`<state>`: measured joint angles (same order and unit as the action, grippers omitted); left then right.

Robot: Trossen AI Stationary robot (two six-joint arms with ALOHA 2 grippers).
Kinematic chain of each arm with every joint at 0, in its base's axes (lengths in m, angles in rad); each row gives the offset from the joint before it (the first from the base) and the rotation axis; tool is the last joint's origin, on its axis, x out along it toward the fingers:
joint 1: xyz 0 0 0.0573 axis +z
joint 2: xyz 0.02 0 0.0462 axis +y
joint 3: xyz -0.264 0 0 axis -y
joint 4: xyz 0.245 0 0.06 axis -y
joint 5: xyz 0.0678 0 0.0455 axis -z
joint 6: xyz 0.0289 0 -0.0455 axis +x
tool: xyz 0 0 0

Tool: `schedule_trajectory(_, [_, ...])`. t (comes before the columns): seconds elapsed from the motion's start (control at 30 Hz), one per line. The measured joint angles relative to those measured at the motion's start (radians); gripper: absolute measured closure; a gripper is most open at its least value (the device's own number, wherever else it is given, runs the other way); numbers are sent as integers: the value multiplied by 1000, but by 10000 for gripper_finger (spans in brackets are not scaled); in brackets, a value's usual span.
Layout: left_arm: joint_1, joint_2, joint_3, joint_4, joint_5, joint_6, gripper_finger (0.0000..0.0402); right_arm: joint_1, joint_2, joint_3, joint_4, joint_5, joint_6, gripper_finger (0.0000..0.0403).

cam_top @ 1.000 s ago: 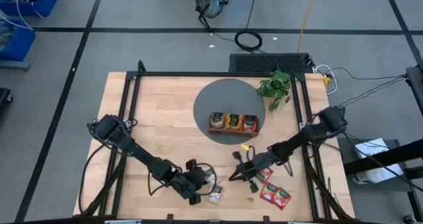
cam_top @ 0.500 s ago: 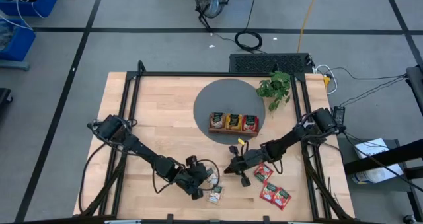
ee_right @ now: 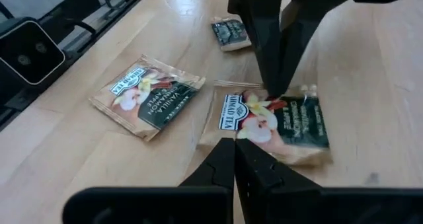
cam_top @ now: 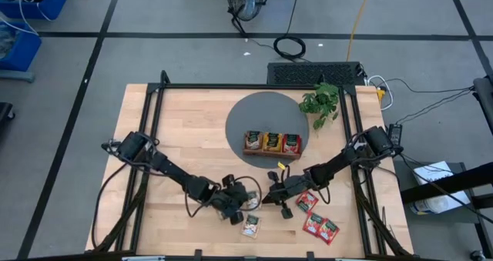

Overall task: Pick & Place Tea
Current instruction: Put the brown tea bag into the left section of the wooden organiser

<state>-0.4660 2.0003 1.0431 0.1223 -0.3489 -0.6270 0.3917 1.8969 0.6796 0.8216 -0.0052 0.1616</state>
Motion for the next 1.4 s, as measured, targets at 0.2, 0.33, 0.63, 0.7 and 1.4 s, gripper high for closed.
schedule_trajectory(0.2, [4, 11, 0, 23, -2, 5, 396, 25, 0, 10, 12, -26, -1, 402])
schedule_trajectory(0.33, [15, 29, 0, 55, -1, -4, 391, 43, -1, 40, 9, -23, -29, 402])
schedule_trajectory(0.63, [32, 56, 1, 106, -1, -7, 396, 54, -1, 86, -164, 11, -2, 403])
schedule_trajectory(0.7, [33, 58, 1, 115, 0, -7, 396, 53, -1, 86, -187, 30, 4, 403])
schedule_trajectory(1.4, [25, -5, -2, 193, 11, 144, 366, 20, -5, 42, -350, 31, 55, 403])
